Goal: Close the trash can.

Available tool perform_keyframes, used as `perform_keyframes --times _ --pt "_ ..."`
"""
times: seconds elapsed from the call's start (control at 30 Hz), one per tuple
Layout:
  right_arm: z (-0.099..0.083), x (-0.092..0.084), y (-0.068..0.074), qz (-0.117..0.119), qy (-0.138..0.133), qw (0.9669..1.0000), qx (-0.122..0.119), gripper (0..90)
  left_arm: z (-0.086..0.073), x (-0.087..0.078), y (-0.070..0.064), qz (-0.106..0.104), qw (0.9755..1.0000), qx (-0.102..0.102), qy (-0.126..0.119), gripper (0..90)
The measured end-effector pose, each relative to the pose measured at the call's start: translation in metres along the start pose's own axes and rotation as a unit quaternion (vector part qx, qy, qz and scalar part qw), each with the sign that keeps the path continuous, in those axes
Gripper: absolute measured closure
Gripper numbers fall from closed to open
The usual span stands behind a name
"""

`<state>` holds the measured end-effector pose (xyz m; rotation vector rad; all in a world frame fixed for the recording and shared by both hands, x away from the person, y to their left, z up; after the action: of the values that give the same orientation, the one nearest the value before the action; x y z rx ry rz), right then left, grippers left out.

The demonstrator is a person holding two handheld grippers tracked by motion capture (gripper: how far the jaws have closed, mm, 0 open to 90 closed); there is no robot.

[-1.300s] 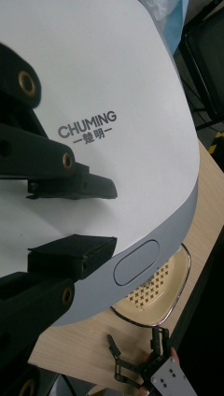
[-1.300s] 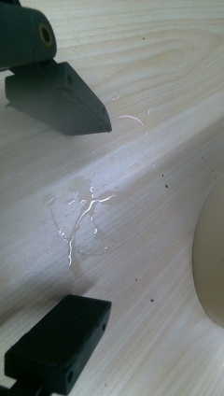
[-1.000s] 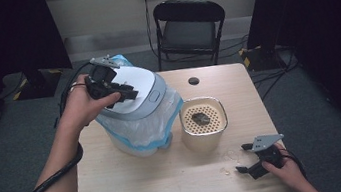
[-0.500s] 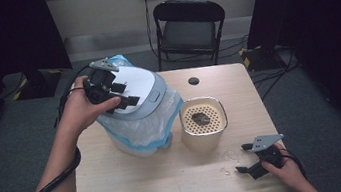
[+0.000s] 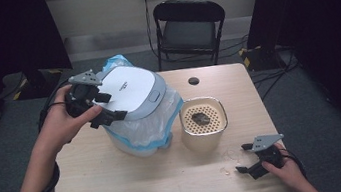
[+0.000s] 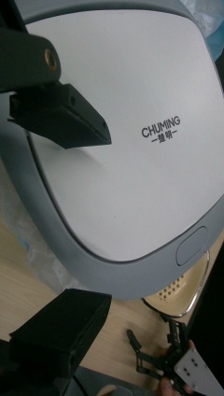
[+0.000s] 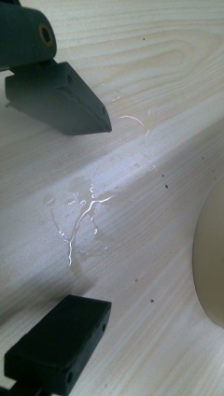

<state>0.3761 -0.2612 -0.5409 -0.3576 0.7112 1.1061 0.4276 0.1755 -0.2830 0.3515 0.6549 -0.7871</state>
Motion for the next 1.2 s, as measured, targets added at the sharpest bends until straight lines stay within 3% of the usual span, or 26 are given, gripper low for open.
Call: perform_keyframes --times 0.13,0.2,0.6,0.7,1.0,1.2 --pt "0.000 0.000 0.000 -0.001 -0.001 1.0000 0.000 11.7 -0.008 -0.006 0.000 0.000 1.0000 -0.001 -0.006 19.2" --pt "0.000 0.000 0.000 -0.001 -0.001 1.0000 0.000 11.7 -0.012 -0.009 -0.001 0.000 0.9999 -0.011 -0.013 19.2" --pt "0.000 0.000 0.000 -0.001 -0.001 1.0000 0.000 11.7 -0.037 -0.020 -0.005 -0.004 0.9997 -0.021 -0.016 19.2" --pt "0.000 0.000 0.000 -0.001 -0.001 1.0000 0.000 11.7 -0.044 -0.020 -0.006 -0.004 0.9994 -0.026 -0.021 19.1" --pt "0.000 0.000 0.000 -0.001 0.000 1.0000 0.000 11.7 -0.063 -0.009 -0.012 -0.006 0.9998 -0.009 -0.017 17.8" --pt "0.000 0.000 0.000 0.000 0.000 1.0000 0.001 11.7 -0.078 -0.004 -0.014 -0.007 0.9996 -0.018 -0.020 17.3"
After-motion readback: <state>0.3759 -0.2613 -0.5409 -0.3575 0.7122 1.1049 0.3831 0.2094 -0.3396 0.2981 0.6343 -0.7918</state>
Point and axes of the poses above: each handheld gripper's, and its own axes: x roughly forward along the jaws, z roughly out of its top, y roughly to its left, the point moved 6 cm from there along x, roughly forward along the jaws, and after that the axes turned 7 degrees about z, right-handed, at the moved point
